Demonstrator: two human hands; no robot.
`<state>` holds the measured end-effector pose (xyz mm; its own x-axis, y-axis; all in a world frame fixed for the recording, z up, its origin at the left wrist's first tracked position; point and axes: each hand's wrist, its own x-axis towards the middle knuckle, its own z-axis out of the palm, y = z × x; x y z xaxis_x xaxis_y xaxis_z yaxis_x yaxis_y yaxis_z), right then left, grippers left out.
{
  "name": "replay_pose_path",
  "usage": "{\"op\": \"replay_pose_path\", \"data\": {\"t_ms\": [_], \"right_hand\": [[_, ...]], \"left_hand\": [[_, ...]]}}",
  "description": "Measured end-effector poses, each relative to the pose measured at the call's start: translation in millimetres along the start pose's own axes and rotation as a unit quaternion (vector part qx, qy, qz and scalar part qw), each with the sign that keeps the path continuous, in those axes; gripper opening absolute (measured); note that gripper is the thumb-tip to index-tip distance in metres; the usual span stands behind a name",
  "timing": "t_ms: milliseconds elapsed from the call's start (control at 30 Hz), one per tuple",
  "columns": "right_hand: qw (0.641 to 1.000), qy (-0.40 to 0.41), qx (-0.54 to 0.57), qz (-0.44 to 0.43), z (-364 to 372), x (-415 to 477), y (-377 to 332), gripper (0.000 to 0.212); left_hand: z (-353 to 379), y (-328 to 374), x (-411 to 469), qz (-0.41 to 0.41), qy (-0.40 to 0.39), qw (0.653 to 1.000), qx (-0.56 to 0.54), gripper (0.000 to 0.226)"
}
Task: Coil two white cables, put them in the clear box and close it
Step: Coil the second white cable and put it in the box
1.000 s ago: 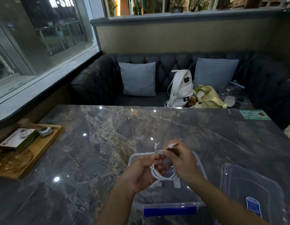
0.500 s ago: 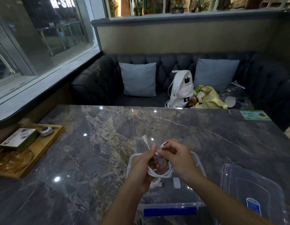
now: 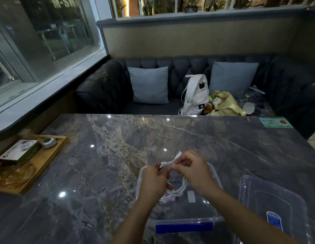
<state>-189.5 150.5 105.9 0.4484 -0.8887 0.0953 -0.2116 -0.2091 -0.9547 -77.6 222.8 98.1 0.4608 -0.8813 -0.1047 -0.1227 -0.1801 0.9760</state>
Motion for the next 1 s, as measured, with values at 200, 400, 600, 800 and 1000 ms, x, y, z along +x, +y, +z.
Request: {"op": "replay_pose_path", "data": {"t_ms": [200, 400, 600, 800, 1000], "right_hand": [[0.998, -0.060, -0.015, -0.035, -4, 2, -1, 0.051], [0.997, -0.028, -0.045, -0.048, -2, 4, 0, 0.015], [0.999, -0.018, 0.006, -0.029, -3, 3, 1, 0.019], [0.998, -0.011, 0.060, 0.025, -3, 0, 2, 0.023], [0.991, -0.055, 0.111, 0.058, -5, 0, -4, 0.011]], "left_hand": [[-5, -3, -1, 0.030, -0.007, 0.999, 0.040, 0.012], [-3, -3, -4, 0.036, -0.017, 0.998, -0.044, 0.013], [-1, -7, -5, -0.007, 0.050, 0.984, -0.172, 0.008], [-6, -12, -1, -0.033, 0.055, 0.977, -0.206, 0.005], [-5, -16, -1, -0.005, 0.060, 0.978, -0.198, 0.001]]}}
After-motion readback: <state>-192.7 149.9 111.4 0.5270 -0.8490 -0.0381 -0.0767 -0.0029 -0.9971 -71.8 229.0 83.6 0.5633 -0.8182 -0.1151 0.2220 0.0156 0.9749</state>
